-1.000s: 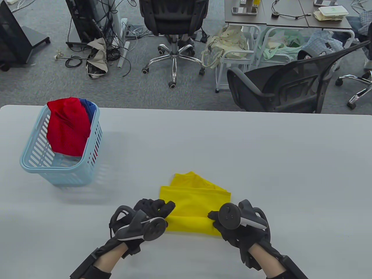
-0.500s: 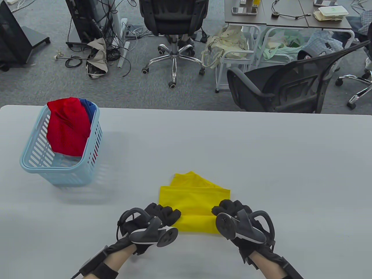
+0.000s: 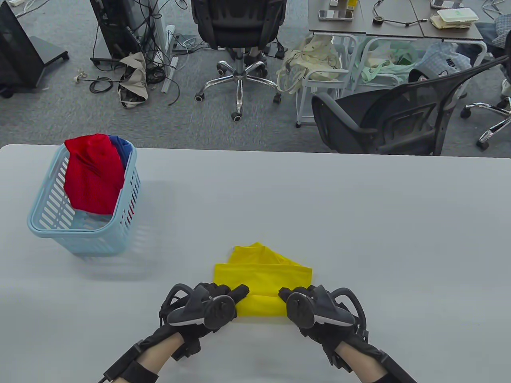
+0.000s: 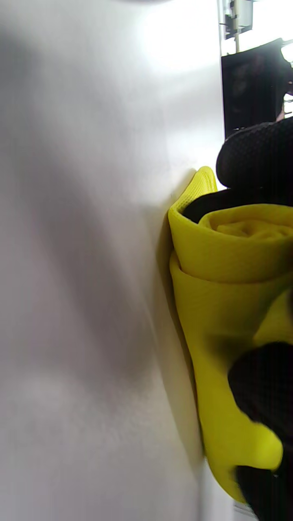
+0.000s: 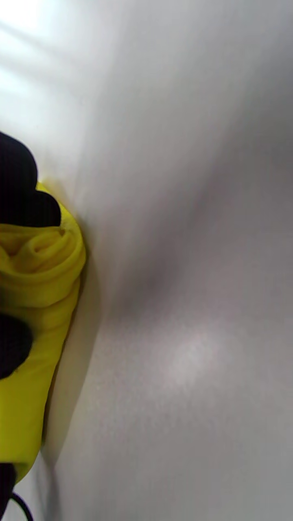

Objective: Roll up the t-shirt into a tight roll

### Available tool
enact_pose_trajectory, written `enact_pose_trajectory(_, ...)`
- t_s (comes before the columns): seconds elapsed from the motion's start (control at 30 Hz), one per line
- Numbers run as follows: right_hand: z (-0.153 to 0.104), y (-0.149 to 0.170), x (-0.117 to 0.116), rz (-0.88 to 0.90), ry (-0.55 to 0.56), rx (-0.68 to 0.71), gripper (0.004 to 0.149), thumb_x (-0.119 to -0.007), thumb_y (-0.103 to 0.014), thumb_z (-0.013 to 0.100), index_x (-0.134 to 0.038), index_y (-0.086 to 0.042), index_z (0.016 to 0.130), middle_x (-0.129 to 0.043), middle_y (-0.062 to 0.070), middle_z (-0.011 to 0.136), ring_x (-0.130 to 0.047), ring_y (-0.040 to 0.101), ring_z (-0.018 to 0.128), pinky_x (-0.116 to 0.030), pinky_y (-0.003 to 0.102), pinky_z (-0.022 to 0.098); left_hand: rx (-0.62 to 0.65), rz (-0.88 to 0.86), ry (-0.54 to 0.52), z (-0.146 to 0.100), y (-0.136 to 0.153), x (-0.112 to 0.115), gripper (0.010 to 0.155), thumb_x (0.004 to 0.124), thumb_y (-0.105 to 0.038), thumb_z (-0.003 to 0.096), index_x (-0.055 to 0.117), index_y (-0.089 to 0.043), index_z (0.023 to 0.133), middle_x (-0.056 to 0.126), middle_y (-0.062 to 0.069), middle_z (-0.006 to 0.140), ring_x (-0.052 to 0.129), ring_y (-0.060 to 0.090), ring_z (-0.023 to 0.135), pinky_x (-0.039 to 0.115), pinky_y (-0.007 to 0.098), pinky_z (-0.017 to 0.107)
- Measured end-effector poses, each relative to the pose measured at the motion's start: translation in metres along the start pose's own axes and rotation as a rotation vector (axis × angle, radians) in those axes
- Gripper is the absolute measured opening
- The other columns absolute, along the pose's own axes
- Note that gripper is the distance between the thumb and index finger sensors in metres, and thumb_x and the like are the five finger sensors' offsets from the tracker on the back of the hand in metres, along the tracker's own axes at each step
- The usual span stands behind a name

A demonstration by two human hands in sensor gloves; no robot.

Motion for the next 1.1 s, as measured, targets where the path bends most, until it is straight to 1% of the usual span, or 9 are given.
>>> enact_pose_trajectory(0.1,0.001,0.002,-0.003,0.120,-0.044,0.050,0.060,-0.056,-0.037,0.064,-0.037,-0.025,0.119,-0.068,0.013,0.106,-0.081,0.032,0.081,-0.067,0.049,0.061,0.006,0.120,-0.023,0.001,-0.011,-0.004,0.072,0.066,-0.059,0.0474,0.056,-0.026,0.110,0.065,0.010,0.112,0.078,0.031,0.097,0.066,0.056,0.074)
enact_pose_trajectory(0.2,0.001,0.005,-0.004,0.183,-0.062,0.062,0.059,-0.053,-0.038,0.065,-0.037,-0.022,0.119,-0.070,0.013,0.104,-0.083,0.030,0.077,-0.069,0.048,0.059,0.011,0.170,-0.039,0.003,-0.015,-0.007,0.060,0.066,-0.054,0.0495,0.066,-0.027,0.104,0.082,0.000,0.101,0.091,0.021,0.086,0.074,0.051,0.072)
enact_pose_trajectory(0.27,0.000,0.006,-0.002,0.148,-0.038,0.038,0.059,-0.055,-0.040,0.065,-0.038,-0.023,0.119,-0.066,0.013,0.106,-0.081,0.031,0.080,-0.067,0.048,0.061,0.022,0.073,-0.011,0.004,-0.013,-0.006,0.056,0.067,-0.050,0.0498,0.072,-0.026,0.100,0.090,-0.001,0.092,0.098,0.019,0.077,0.080,0.048,0.068)
enact_pose_trajectory(0.43,-0.005,0.004,0.004,0.010,0.034,-0.009,0.062,-0.056,-0.035,0.067,-0.022,-0.026,0.118,-0.023,0.018,0.120,-0.045,0.042,0.107,-0.050,0.056,0.072,0.016,-0.335,0.124,0.006,0.003,0.002,0.055,0.066,-0.048,0.0516,0.077,-0.019,0.098,0.098,0.003,0.081,0.103,0.018,0.062,0.083,0.047,0.062)
enact_pose_trajectory(0.63,0.001,-0.006,-0.011,-0.133,0.002,-0.001,0.078,-0.070,-0.046,0.062,-0.017,-0.028,0.117,-0.025,0.013,0.121,-0.040,0.040,0.110,-0.044,0.059,0.075,-0.075,-0.383,0.092,0.006,0.021,0.004,0.055,0.060,-0.045,0.0543,0.074,-0.018,0.100,0.101,0.001,0.076,0.104,0.017,0.057,0.085,0.046,0.059)
enact_pose_trajectory(0.7,0.003,-0.009,-0.010,-0.150,-0.011,0.007,0.074,-0.067,-0.044,0.063,-0.020,-0.027,0.117,-0.038,0.013,0.118,-0.056,0.037,0.104,-0.052,0.054,0.072,-0.070,-0.329,0.090,0.003,0.016,0.002,0.063,0.058,-0.047,0.0550,0.052,-0.022,0.113,0.095,0.005,0.087,0.100,0.023,0.068,0.079,0.051,0.065)
enact_pose_trajectory(0.8,0.002,-0.005,-0.006,-0.028,-0.031,0.033,0.068,-0.063,-0.042,0.064,-0.029,-0.023,0.119,-0.052,0.015,0.113,-0.070,0.036,0.092,-0.060,0.051,0.067,-0.023,-0.141,0.108,-0.001,-0.001,0.002,0.076,0.061,-0.058,0.0506,0.033,-0.032,0.116,0.068,0.015,0.112,0.080,0.036,0.094,0.067,0.058,0.072)
enact_pose_trajectory(0.93,0.001,0.002,-0.007,0.163,-0.079,0.088,0.063,-0.056,-0.042,0.065,-0.036,-0.017,0.119,-0.065,0.017,0.105,-0.082,0.032,0.078,-0.069,0.048,0.060,-0.025,0.127,0.068,-0.001,-0.013,0.000,0.078,0.065,-0.059,0.0480,0.041,-0.028,0.115,0.052,0.016,0.118,0.066,0.037,0.103,0.061,0.058,0.076)
enact_pose_trajectory(1.1,0.001,0.005,-0.005,0.146,-0.065,0.066,0.062,-0.053,-0.044,0.065,-0.038,-0.016,0.119,-0.068,0.017,0.103,-0.084,0.030,0.075,-0.070,0.047,0.058,-0.035,0.185,0.041,0.005,-0.010,0.003,0.067,0.065,-0.052,0.0512,0.049,-0.027,0.112,0.070,0.005,0.109,0.080,0.027,0.096,0.068,0.054,0.075)
Point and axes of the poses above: the tracker on the back of each hand, its own y axis roughly to the little-finger side, its own z axis roughly from the wrist to the fingertips, x = y × z, the point moved 5 cm from there along z, roughly from the wrist to the fingertips
